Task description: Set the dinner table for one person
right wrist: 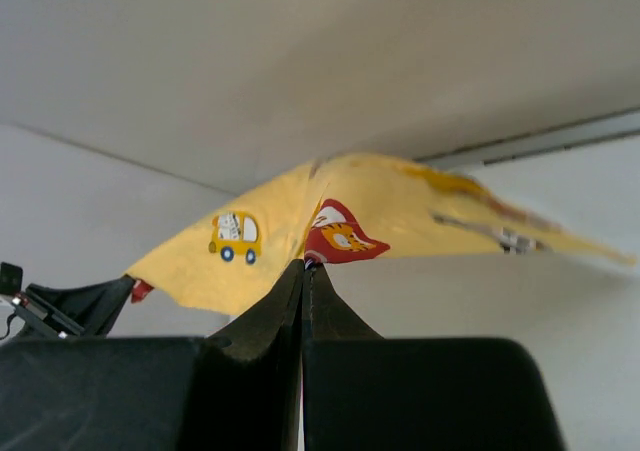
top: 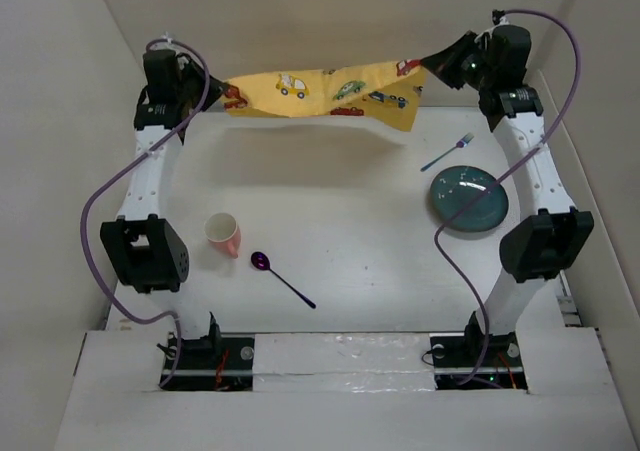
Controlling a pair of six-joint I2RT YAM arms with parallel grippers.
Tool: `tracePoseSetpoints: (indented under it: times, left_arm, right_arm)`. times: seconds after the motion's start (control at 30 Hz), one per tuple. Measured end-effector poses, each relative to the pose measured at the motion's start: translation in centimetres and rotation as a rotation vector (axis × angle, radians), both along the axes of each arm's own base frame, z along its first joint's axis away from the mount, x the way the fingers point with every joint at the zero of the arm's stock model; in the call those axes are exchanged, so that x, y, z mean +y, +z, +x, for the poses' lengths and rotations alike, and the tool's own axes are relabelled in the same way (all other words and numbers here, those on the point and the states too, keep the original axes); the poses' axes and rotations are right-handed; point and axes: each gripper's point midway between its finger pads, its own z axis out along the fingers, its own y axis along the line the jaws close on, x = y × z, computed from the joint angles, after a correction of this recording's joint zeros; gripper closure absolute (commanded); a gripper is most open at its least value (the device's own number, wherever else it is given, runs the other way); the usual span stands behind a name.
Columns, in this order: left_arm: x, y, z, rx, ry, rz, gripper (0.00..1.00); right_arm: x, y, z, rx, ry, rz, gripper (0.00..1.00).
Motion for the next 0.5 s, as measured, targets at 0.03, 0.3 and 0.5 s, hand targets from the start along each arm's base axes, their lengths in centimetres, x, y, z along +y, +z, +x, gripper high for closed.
tracePoseSetpoints:
  times: [0.03,0.3,0.5]
  left_arm:
    - [0.0,-1.2,-1.1,0.015,-0.009,-0.010,1.00]
    - [-0.2,-19.0,-9.0,0.376,-0.061,-0.062,1.00]
    - [0.0,-27.0,-11.5,0.579,-0.088,-0.037,1.00]
  right_arm:
    - [0.1,-1.3,-1.0,0.028,0.012,-0.004,1.00]
    - [0.8,-19.7,-8.1,0.384,0.059,-0.043,1.00]
    - [0.4,-28.5,-11.4,0.615,0.059,-0.076,1.00]
